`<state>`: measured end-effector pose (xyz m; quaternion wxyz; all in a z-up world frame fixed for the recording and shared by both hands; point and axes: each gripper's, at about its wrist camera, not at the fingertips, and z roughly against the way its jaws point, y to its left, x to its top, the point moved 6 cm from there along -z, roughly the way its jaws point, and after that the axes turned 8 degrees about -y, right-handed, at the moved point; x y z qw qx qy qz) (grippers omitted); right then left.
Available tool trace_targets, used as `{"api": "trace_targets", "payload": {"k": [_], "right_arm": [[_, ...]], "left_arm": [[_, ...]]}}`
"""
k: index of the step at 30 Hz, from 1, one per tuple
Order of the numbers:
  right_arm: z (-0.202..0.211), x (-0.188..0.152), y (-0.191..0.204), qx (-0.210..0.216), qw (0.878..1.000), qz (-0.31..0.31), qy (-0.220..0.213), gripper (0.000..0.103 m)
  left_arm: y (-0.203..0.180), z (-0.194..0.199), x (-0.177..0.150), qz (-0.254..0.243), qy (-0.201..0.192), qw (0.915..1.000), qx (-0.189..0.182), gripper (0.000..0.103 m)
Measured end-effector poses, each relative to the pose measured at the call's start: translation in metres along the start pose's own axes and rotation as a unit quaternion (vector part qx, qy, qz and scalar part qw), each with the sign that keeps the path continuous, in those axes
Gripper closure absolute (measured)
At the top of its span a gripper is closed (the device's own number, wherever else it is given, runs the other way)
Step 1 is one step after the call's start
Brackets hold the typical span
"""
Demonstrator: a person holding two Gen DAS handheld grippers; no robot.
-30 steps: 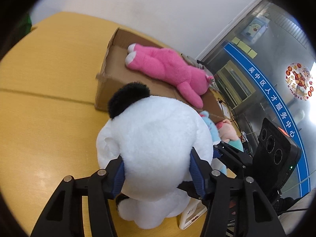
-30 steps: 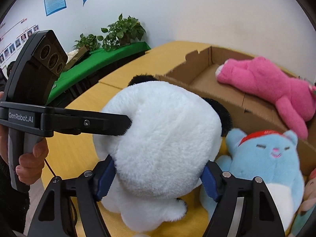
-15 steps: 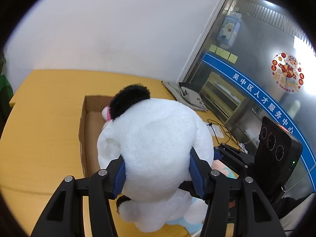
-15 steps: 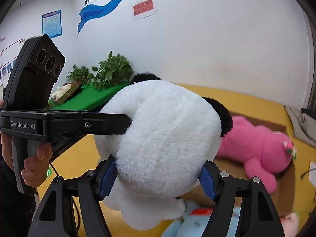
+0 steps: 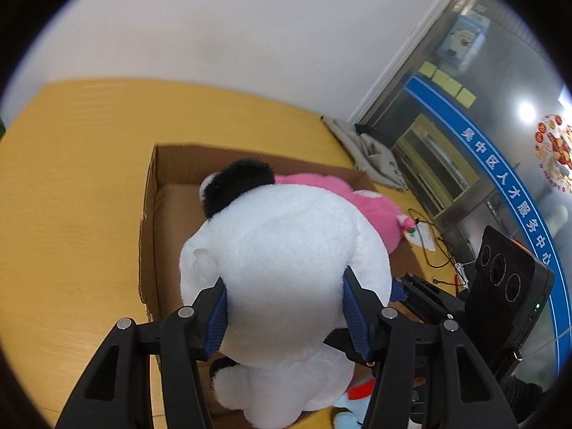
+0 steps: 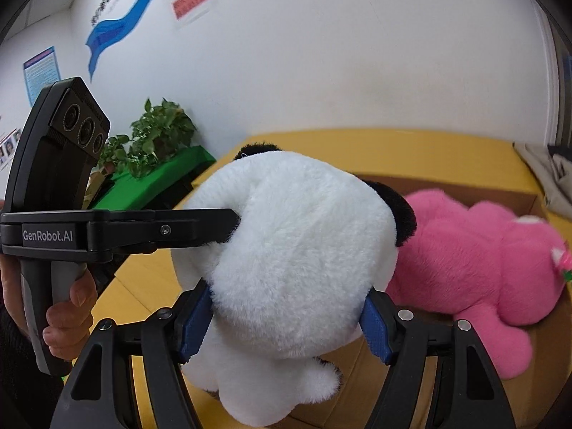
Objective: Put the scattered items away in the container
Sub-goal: 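Lift the white panda with both grippers and carry it over the box, then open both grippers to drop the white panda into the box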
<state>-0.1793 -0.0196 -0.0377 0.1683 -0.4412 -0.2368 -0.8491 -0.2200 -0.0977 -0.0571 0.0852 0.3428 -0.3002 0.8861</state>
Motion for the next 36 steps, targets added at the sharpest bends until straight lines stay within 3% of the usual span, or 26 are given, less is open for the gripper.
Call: {"api": "trace_targets", "payload": {"k": [5,9,14,18,21,24,28,30,32,36], "right_arm": [[-0.046,-0.026,-0.017,-0.004,0.998,-0.031,0.052,0.026],[-0.062,-0.033,-0.011,-0.007,0.996,-0.027,0.085,0.026],[-0.075,-0.042,-0.009,0.026,0.991,-0.053,0.117,0.026],[-0.066,-0.050,-0.008,0.021,0.991,-0.031,0.127,0.013],[-0.042,-0.046,-0.015,0.027,0.991,-0.039,0.121,0.008],[0.013,-0.038,-0.036,0.004,0.997,-0.027,0.077,0.000],[0.082,-0.044,-0.085,-0.060,0.997,-0.012,0.045,0.000],[0.092,-0.058,-0.115,-0.100,0.992,-0.026,0.068,0.000],[0.092,-0.079,-0.142,-0.133,0.984,-0.055,0.104,0.000],[0.092,-0.108,-0.160,-0.188,0.971,-0.048,0.139,0.000]], "left_arm": [[0.027,-0.033,-0.021,0.026,0.026,0.9993,0.011,0.048],[0.033,-0.032,-0.028,0.021,0.031,0.9989,0.028,0.047],[0.042,-0.020,-0.036,0.015,0.033,0.9973,0.064,0.041],[0.047,-0.009,-0.038,0.031,0.022,0.9964,0.076,0.030],[0.047,0.010,-0.038,0.064,0.006,0.9945,0.083,0.031],[0.036,0.040,-0.046,0.048,-0.025,0.9910,0.122,0.032],[0.003,0.050,-0.073,0.006,-0.021,0.9934,0.113,0.032],[-0.007,0.038,-0.091,-0.024,0.006,0.9919,0.124,0.032],[-0.007,0.023,-0.107,-0.020,0.032,0.9908,0.130,0.032],[-0.008,0.027,-0.116,-0.009,0.020,0.9915,0.128,0.032]]}}
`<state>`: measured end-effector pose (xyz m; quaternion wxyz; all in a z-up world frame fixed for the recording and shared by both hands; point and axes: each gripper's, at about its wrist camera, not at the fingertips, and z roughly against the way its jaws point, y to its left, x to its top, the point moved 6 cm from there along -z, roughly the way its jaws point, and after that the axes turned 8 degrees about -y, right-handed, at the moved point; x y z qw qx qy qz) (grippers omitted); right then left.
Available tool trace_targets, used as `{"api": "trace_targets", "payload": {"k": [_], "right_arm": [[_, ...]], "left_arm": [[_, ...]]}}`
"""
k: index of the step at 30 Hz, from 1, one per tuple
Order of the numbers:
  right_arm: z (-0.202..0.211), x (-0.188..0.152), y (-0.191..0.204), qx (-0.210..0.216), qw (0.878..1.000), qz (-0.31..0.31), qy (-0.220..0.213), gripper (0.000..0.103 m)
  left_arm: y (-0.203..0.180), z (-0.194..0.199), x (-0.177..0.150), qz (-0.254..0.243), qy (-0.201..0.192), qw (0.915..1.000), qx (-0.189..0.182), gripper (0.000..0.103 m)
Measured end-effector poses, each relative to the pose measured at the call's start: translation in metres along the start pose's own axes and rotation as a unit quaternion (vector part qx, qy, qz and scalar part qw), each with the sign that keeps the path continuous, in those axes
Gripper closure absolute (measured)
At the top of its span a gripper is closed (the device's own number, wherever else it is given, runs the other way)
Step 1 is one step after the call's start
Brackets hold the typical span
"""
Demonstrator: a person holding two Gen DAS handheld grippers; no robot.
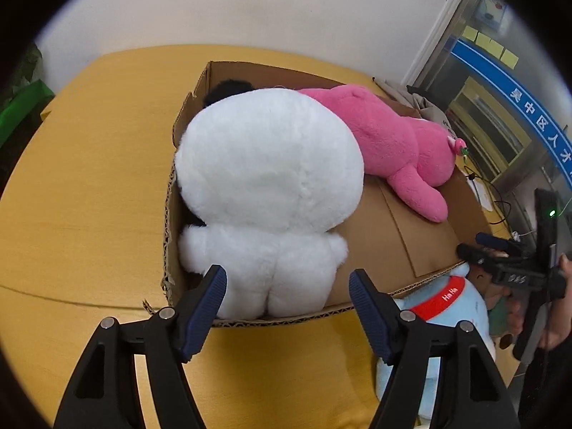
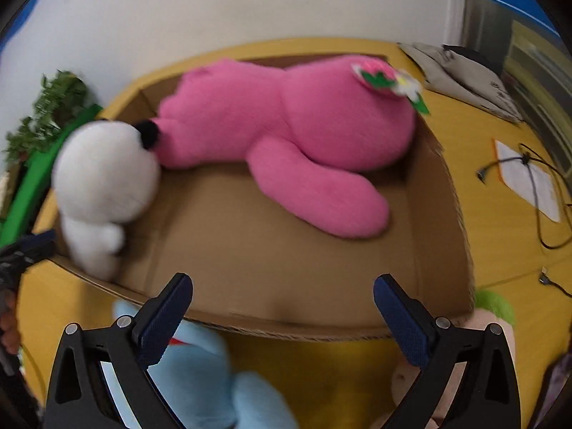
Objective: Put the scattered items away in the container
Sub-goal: 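Open both grippers to drop the white panda into the box, then move both grippers toward the light blue cat plush with red headband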
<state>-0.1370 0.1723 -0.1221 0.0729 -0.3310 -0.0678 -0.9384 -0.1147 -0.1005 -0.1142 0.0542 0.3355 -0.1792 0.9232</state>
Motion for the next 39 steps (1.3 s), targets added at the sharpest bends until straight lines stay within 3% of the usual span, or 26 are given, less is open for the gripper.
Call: {"api": "trace_targets", "payload": {"k": [4,8,11,12,15,18,24,39], "right_arm": [[0.010,-0.007,-0.003,-0.009,1.000,0.013,-0.008,0.001],[0.030,-0.012,-0.007,-0.011,0.999,0.017,-0.033,0.000],[0.057,-0.012,-0.010,-0.010,0.998,0.021,-0.066,0.000],[0.068,-0.012,-0.010,-0.014,0.996,0.029,-0.078,0.000],[0.096,-0.013,-0.004,-0.019,0.993,0.046,-0.111,0.000],[0.120,-0.017,0.002,-0.022,0.989,0.055,-0.136,0.000],[0.155,-0.024,0.007,-0.032,0.983,0.068,-0.169,0.000],[0.178,-0.028,0.005,-0.022,0.980,0.062,-0.189,0.000]], "left_arm": [[-0.006,0.006,-0.008,-0.006,0.001,1.0000,0.007,0.033],[-0.014,0.018,-0.006,-0.009,-0.011,0.9988,0.047,0.032],[-0.034,0.049,0.001,-0.022,-0.059,0.9955,0.071,0.031],[-0.044,0.062,0.003,-0.021,-0.078,0.9942,0.072,0.025],[-0.074,0.092,0.005,-0.011,-0.124,0.9906,0.056,0.023],[-0.104,0.106,-0.003,-0.017,-0.144,0.9886,0.039,0.023],[-0.136,0.102,-0.024,-0.023,-0.139,0.9894,0.035,0.023],[-0.145,0.092,-0.039,-0.006,-0.117,0.9929,0.015,0.023]]}}
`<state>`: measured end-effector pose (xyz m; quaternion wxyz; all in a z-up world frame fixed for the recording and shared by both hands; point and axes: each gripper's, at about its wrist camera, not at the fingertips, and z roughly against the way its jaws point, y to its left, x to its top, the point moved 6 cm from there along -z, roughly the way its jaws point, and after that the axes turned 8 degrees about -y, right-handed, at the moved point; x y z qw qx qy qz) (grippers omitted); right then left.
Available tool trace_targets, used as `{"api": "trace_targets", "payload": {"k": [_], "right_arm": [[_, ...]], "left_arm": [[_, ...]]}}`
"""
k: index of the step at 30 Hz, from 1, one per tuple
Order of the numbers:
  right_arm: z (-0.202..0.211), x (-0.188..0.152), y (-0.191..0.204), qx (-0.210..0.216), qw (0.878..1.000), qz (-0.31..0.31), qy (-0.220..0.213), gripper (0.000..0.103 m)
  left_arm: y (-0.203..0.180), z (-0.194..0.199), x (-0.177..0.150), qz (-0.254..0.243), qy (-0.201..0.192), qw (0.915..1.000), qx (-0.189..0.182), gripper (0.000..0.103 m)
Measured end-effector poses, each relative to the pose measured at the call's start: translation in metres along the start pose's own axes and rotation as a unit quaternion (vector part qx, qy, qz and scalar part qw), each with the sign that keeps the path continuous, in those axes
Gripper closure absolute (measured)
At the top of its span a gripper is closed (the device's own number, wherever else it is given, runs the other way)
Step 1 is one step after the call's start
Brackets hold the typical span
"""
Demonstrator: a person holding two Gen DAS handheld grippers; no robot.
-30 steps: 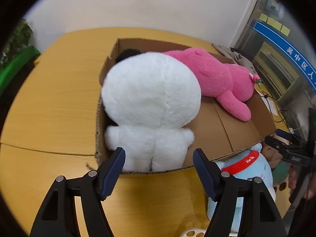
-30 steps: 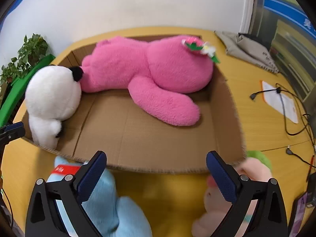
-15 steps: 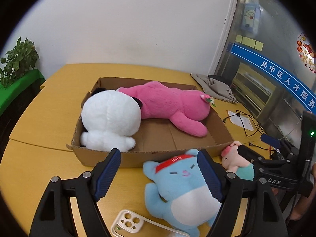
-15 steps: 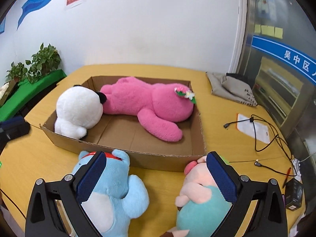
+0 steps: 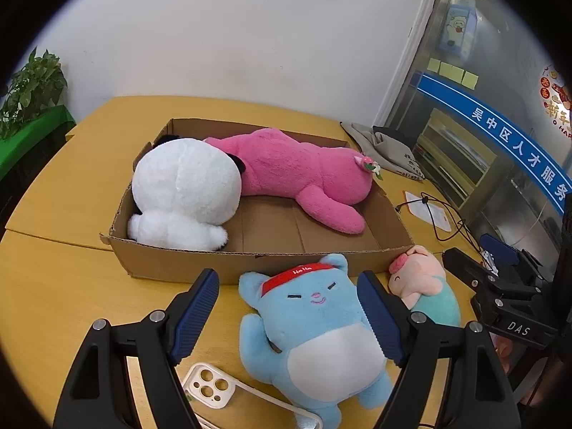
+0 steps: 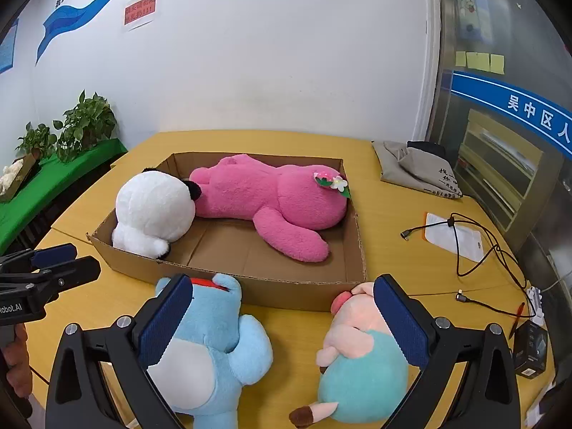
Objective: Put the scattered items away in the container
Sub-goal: 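Move both grippers toward the light blue cat plush with red headband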
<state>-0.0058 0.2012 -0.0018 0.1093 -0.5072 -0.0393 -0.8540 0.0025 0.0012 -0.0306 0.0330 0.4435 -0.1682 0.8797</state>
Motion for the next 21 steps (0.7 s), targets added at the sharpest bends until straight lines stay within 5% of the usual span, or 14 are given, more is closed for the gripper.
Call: {"api": "trace_targets", "payload": {"k": [21], "right_arm": [[-0.010,-0.009,-0.004,0.001,1.000,0.003,0.017,0.000]], "left_arm": [[-0.013,-0.014,-0.003,-0.008,0.012,0.9994,-0.031,0.023]]}}
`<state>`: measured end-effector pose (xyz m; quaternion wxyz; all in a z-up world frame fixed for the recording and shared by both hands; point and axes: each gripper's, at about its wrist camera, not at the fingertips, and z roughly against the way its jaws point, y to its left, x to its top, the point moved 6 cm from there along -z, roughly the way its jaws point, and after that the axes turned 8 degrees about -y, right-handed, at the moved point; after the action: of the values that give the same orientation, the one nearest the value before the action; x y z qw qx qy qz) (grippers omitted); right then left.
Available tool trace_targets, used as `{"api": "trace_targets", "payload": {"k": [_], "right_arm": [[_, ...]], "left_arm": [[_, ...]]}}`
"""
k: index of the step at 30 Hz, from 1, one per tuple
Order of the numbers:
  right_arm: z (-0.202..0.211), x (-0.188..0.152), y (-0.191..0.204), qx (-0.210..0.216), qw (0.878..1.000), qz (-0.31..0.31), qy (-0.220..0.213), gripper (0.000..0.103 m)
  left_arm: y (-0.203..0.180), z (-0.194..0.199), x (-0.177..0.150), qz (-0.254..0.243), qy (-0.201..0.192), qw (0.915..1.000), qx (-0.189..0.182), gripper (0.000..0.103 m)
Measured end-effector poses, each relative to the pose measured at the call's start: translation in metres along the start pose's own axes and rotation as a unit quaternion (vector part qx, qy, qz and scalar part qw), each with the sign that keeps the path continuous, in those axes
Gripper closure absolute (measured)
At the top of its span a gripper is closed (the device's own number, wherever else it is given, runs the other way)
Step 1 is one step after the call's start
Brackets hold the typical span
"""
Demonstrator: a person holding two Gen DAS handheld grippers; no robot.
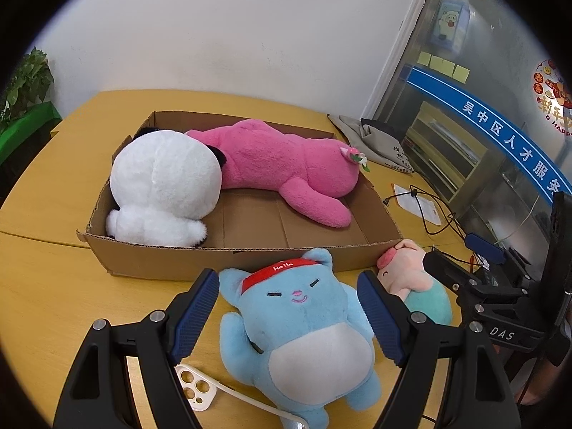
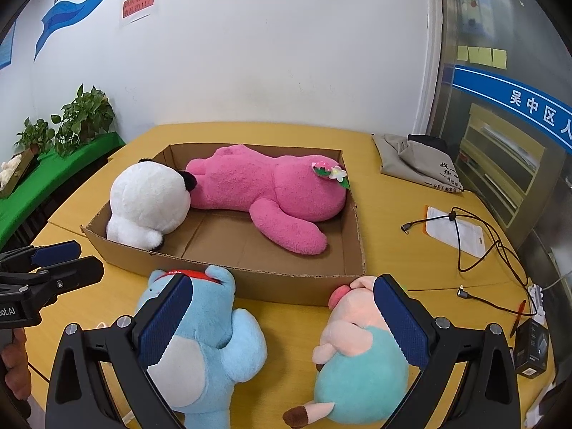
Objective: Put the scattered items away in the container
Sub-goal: 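Move both grippers toward the light blue cat plush with red headband, then close both grippers on the blue cat plush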
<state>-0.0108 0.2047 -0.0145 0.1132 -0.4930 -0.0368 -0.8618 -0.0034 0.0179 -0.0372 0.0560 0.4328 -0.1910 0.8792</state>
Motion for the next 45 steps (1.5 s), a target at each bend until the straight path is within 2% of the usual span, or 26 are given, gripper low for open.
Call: {"api": "trace_targets", "payload": {"k": [7,11,17,20,22,24,26,29,30,35,39,41,45], "right_arm": [[-0.001,-0.004,0.003,0.015,1.000,0.000,0.004,0.000],[0.006,-0.012,0.011,0.063,0.998,0.001,-0.001,0.000],[-0.004,-0.053,0.049,0.158,0.986,0.023,0.057,0.000],[-0.017,-0.071,0.066,0.183,0.979,0.028,0.087,0.000],[-0.026,-0.081,0.074,0.192,0.976,0.030,0.103,0.000],[-0.035,-0.092,0.079,0.193,0.973,0.033,0.118,0.000],[-0.049,-0.105,0.081,0.183,0.974,0.034,0.130,0.000],[-0.057,-0.115,0.079,0.186,0.974,0.022,0.124,0.000],[-0.057,-0.115,0.078,0.187,0.974,0.023,0.123,0.000],[-0.049,-0.117,0.080,0.192,0.974,0.033,0.116,0.013],[-0.029,-0.114,0.088,0.203,0.974,0.055,0.087,0.031],[-0.020,-0.111,0.084,0.221,0.971,0.043,0.075,0.038],[-0.008,-0.095,0.084,0.226,0.972,0.041,0.049,0.040]], "left_arm": [[0.004,-0.007,-0.004,0.010,0.015,0.9997,-0.013,0.023],[0.010,-0.013,-0.010,0.019,0.033,0.9991,-0.020,0.023],[0.015,-0.042,-0.019,0.036,0.081,0.9947,-0.053,0.023],[0.015,-0.065,-0.030,0.031,0.112,0.9915,-0.058,0.024],[0.017,-0.080,-0.041,0.033,0.135,0.9888,-0.055,0.024],[0.015,-0.091,-0.053,0.037,0.154,0.9846,-0.074,0.023],[0.012,-0.095,-0.058,0.037,0.154,0.9836,-0.086,0.024],[0.008,-0.097,-0.061,0.016,0.155,0.9838,-0.088,0.024],[0.007,-0.097,-0.061,0.015,0.157,0.9833,-0.091,0.028],[0.007,-0.093,-0.061,0.026,0.159,0.9816,-0.102,0.043],[0.003,-0.081,-0.057,0.014,0.148,0.9832,-0.106,0.051],[0.000,-0.071,-0.052,0.015,0.139,0.9839,-0.111,0.055],[-0.012,-0.050,-0.030,-0.002,0.108,0.9877,-0.113,0.057]]}}
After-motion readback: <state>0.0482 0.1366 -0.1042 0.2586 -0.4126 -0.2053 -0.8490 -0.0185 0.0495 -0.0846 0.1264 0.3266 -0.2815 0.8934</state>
